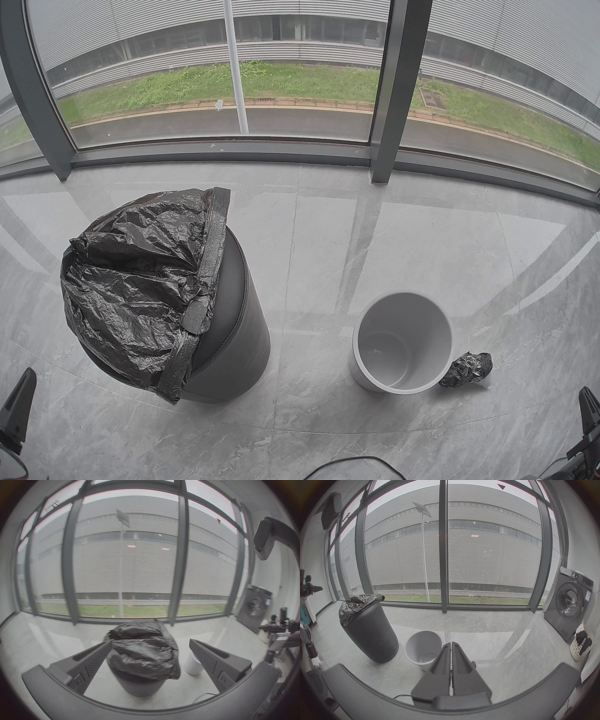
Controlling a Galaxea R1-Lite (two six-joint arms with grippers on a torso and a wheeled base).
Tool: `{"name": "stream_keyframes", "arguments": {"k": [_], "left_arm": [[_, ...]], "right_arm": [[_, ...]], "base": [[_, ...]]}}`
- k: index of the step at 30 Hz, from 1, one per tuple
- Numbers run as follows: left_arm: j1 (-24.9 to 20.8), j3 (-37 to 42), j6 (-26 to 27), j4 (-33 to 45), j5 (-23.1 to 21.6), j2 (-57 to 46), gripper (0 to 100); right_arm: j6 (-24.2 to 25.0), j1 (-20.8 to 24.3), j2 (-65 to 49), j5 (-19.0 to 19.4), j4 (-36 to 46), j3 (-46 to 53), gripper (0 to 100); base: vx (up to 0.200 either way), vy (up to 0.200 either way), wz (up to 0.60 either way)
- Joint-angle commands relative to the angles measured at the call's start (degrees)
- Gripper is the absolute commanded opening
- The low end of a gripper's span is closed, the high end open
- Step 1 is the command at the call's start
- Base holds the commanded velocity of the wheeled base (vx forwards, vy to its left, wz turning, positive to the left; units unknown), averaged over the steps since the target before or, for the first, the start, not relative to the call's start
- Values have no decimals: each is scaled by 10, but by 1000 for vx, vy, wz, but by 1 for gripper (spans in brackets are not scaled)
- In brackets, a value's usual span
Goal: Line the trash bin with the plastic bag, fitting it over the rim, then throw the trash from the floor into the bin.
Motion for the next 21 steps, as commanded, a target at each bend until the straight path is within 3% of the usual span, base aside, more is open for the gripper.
{"name": "stream_keyframes", "arguments": {"k": [1, 2, 5, 11, 15, 21], "left_arm": [[-124, -125, 34, 4, -118, 246, 100], [-152, -137, 33, 5, -114, 276, 100], [-177, -141, 30, 11, -112, 322, 100], [-185, -115, 35, 11, -90, 433, 100], [-199, -98, 30, 11, -52, 445, 100], [-218, -86, 29, -4, -52, 459, 100]], "right_arm": [[0, 0, -7, 0, 0, 10, 0], [0, 0, -7, 0, 0, 10, 0], [0, 0, -7, 0, 0, 10, 0], [0, 0, -7, 0, 0, 10, 0], [0, 0, -7, 0, 0, 10, 0], [0, 0, -7, 0, 0, 10, 0]], "base": [[0, 0, 0], [0, 0, 0], [0, 0, 0], [0, 0, 0], [0, 0, 0], [0, 0, 0]]}}
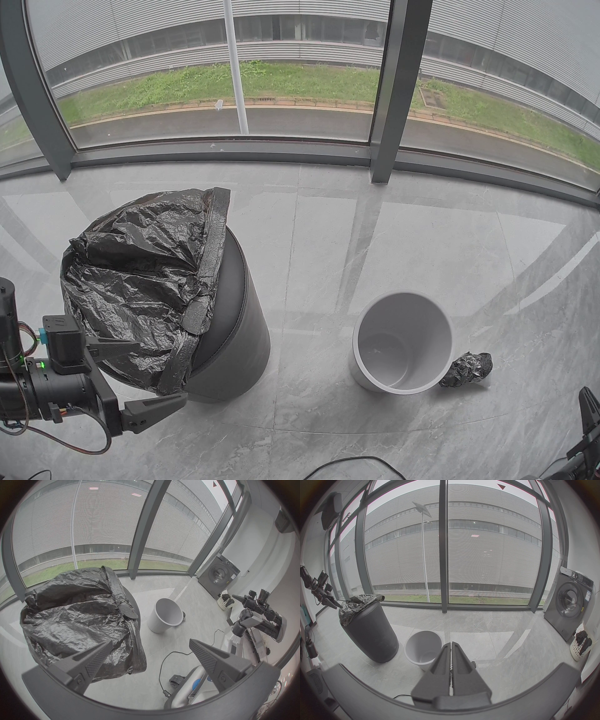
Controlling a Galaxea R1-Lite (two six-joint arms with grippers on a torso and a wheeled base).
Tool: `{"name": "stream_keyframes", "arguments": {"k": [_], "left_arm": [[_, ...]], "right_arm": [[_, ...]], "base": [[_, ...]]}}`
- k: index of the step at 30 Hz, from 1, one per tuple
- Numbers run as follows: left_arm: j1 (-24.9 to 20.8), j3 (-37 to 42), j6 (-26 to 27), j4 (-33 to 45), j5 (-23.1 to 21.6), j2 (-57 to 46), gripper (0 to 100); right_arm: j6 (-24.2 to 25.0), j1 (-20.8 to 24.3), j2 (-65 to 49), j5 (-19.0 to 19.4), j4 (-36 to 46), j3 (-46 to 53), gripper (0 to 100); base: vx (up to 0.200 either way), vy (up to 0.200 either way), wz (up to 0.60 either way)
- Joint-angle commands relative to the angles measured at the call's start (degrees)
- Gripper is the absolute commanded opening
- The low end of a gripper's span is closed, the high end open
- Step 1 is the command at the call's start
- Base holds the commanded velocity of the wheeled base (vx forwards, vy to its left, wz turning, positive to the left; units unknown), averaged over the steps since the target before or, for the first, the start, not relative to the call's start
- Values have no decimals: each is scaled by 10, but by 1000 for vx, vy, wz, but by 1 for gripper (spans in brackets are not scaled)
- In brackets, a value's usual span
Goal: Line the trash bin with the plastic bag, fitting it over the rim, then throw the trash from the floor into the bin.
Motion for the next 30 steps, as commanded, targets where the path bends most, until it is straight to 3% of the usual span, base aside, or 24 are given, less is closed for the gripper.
{"name": "stream_keyframes", "arguments": {"k": [1, 15, 23, 30], "left_arm": [[-13, 7, 2, -17, 1, 42, 100], [-13, 51, 58, -165, 8, 121, 100], [-7, 50, 73, -180, 33, 132, 100], [-7, 56, 126, -191, 41, 141, 100]], "right_arm": [[0, 0, -7, 0, 1, 10, 0], [1, 0, -7, 0, 0, 10, 0], [1, 0, -7, 0, 0, 10, 0], [1, 0, -7, 0, 1, 10, 0]], "base": [[0, 0, 0], [0, 0, 0], [0, 0, 0], [0, 0, 0]]}}
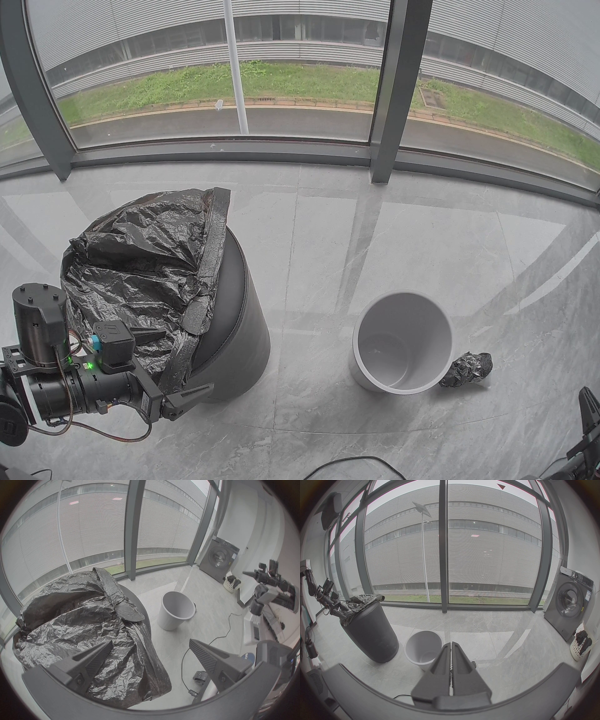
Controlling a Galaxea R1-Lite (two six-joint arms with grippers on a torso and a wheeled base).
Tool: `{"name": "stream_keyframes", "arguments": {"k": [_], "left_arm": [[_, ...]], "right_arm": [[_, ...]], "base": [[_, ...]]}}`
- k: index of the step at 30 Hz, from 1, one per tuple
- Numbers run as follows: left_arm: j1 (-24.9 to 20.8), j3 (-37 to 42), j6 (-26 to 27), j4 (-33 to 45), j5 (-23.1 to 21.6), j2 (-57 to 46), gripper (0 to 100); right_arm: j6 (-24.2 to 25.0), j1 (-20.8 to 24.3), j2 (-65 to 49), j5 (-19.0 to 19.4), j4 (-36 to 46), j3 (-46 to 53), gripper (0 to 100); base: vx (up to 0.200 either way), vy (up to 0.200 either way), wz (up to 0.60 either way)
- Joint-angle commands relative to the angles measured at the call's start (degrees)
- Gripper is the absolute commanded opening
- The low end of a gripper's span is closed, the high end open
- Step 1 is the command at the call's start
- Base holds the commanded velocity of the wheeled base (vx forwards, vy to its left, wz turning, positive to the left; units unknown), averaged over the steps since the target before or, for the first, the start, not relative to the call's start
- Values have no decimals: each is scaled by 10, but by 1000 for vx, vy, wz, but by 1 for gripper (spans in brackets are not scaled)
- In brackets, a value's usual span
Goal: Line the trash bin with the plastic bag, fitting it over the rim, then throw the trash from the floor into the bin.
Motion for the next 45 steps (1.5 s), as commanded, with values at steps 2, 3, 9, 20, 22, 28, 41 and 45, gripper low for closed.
{"name": "stream_keyframes", "arguments": {"k": [2, 3, 9, 20, 22, 28, 41, 45], "left_arm": [[2, -2, 27, -1, 2, 15, 100], [2, -2, 30, -1, 7, 17, 100], [19, -8, 34, -2, 28, 32, 0], [33, -16, 28, -5, 37, 18, 0], [40, -18, 19, -5, 23, 6, 0], [70, -54, -40, -7, 11, -22, 0], [49, -201, -31, -59, 13, -26, 0], [36, -200, -31, -60, 11, -18, 0]], "right_arm": [[0, 0, -7, 0, 0, 10, 0], [0, 0, -7, 0, -1, 10, 0], [0, 0, -7, 0, -1, 10, 0], [-1, 0, -7, 0, -1, 10, 0], [-2, 0, -7, 0, -1, 10, 0], [-9, 0, -7, 3, 1, 10, 0], [-29, 0, 157, 13, -45, -121, 100], [-58, 54, 377, 59, -104, -290, 100]], "base": [[0, 0, 0], [0, 0, 0], [0, 0, 0], [0, 0, 0], [0, 0, 0], [0, 0, 0], [0, 0, 0], [0, 0, 0]]}}
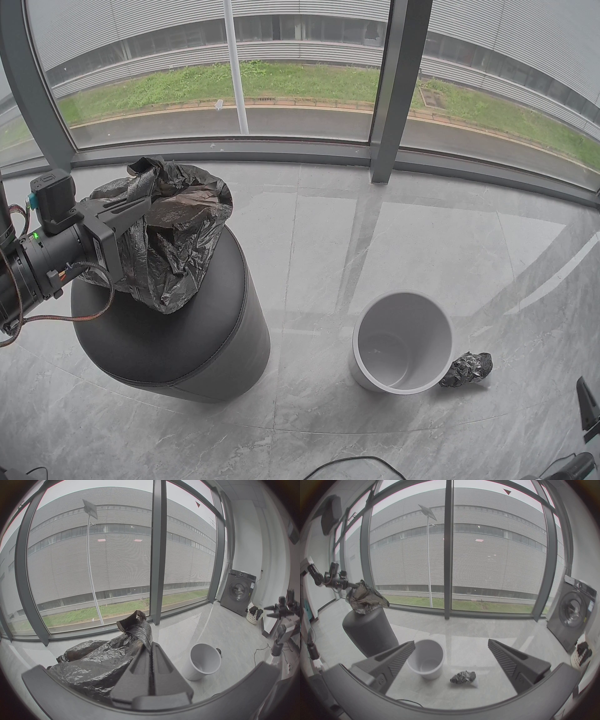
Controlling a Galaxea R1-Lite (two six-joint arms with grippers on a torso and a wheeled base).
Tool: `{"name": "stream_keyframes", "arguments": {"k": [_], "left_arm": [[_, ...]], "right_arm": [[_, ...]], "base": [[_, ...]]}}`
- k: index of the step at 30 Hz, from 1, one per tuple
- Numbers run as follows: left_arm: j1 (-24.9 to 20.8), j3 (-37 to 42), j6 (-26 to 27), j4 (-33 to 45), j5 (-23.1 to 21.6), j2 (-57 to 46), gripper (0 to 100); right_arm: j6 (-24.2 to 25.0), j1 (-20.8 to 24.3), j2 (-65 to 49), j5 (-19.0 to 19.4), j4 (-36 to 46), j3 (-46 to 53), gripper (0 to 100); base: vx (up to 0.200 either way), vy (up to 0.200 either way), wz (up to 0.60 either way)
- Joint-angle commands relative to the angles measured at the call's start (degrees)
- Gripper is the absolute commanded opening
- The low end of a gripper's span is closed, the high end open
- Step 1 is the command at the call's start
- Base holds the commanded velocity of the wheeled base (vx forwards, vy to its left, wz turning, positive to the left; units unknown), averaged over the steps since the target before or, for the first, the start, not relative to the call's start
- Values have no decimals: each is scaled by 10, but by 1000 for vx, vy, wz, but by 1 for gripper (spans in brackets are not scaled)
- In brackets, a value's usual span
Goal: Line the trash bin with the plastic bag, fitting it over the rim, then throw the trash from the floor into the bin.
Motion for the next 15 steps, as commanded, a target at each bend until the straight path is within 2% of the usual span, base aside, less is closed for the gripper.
{"name": "stream_keyframes", "arguments": {"k": [1, 3, 4, 7, 10, 15], "left_arm": [[-35, -4, 6, -8, -3, 6, 0], [-39, -6, 6, -9, -3, 8, 0], [-39, -6, 6, -9, -4, 8, 0], [-40, -13, 7, -10, -5, 10, 0], [-53, -41, 8, -10, -8, 22, 0], [-60, -104, 10, -10, -4, 32, 0]], "right_arm": [[-72, 76, 427, 73, -88, -298, 100], [-90, 90, 495, 84, -106, -328, 100], [-98, 119, 572, 90, -147, -350, 100], [-97, 184, 680, 89, -225, -394, 100], [-98, 230, 765, 89, -250, -443, 100], [-98, 281, 894, 91, -290, -504, 100]], "base": [[0, 0, 0], [0, 0, 0], [0, 0, 0], [0, 0, 0], [0, 0, 0], [0, 0, 0]]}}
